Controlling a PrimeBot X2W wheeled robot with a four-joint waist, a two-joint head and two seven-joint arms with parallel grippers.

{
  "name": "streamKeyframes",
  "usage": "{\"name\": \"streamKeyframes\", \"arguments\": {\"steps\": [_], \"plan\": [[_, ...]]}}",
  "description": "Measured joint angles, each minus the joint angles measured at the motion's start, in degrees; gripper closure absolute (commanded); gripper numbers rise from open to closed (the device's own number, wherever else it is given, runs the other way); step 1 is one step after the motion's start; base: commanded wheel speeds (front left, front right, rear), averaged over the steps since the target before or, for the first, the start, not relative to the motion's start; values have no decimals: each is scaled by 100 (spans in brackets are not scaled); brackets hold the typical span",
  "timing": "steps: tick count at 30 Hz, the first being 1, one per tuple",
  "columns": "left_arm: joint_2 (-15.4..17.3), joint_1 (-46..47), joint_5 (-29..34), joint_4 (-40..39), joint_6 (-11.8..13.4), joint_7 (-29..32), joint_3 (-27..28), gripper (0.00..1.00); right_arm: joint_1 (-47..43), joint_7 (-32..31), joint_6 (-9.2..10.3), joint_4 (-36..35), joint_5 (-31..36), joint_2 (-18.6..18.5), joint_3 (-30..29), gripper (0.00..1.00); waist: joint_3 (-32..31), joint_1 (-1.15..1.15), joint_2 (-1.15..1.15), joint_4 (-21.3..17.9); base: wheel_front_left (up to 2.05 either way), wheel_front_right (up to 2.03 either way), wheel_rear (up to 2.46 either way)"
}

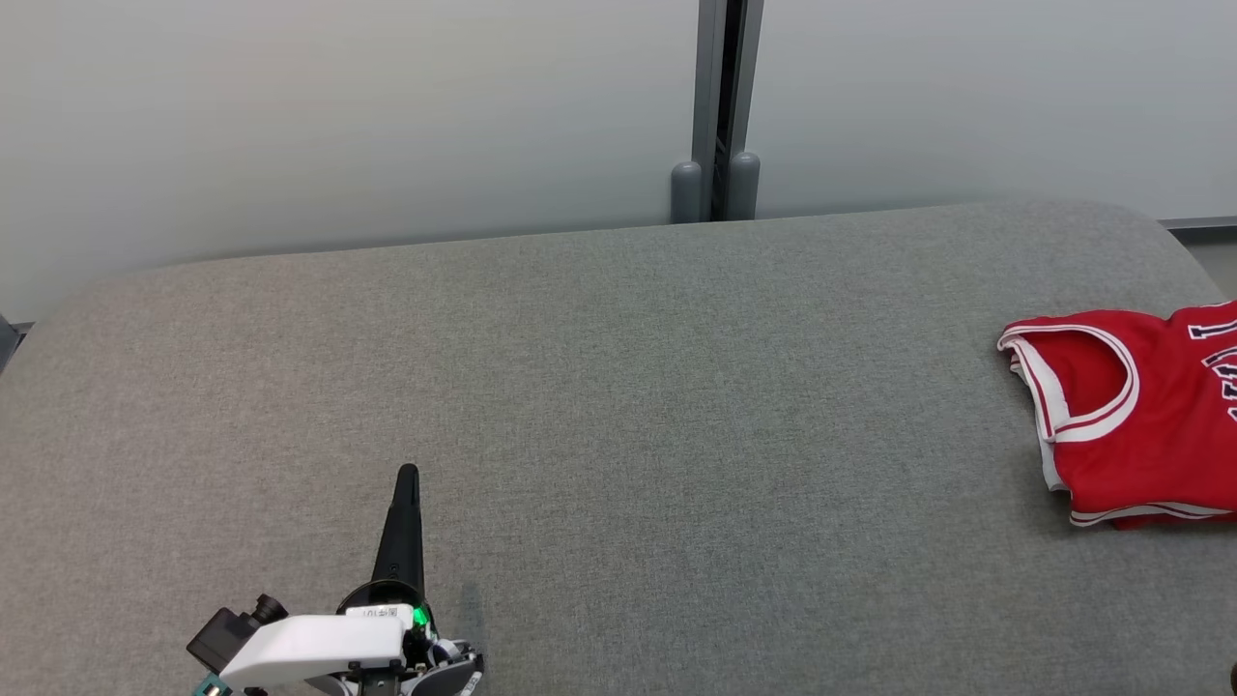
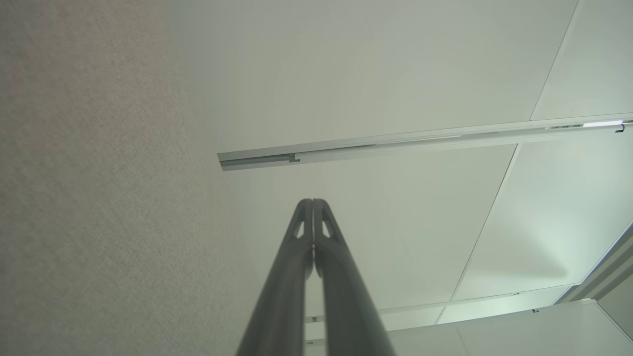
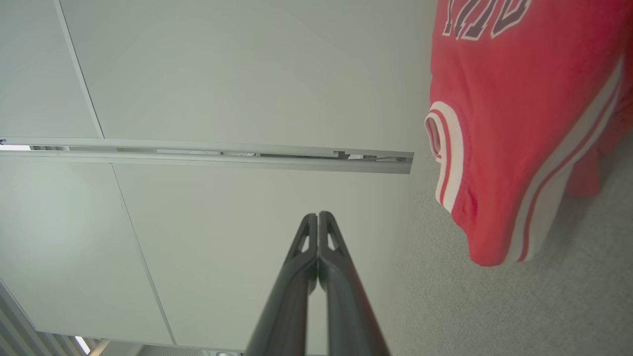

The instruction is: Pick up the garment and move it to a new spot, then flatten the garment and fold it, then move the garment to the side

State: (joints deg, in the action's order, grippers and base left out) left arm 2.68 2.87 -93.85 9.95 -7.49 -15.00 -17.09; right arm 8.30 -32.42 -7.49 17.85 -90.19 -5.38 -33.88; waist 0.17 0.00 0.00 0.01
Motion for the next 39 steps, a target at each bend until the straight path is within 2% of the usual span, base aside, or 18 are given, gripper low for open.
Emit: {"name": "streamKeyframes", "arguments": {"steps": [39], "plan": [[0,0,0,0,0,0,0,100,10,-16,0,0,9,11,-26,100,0,0,0,0,0,0,0]]}}
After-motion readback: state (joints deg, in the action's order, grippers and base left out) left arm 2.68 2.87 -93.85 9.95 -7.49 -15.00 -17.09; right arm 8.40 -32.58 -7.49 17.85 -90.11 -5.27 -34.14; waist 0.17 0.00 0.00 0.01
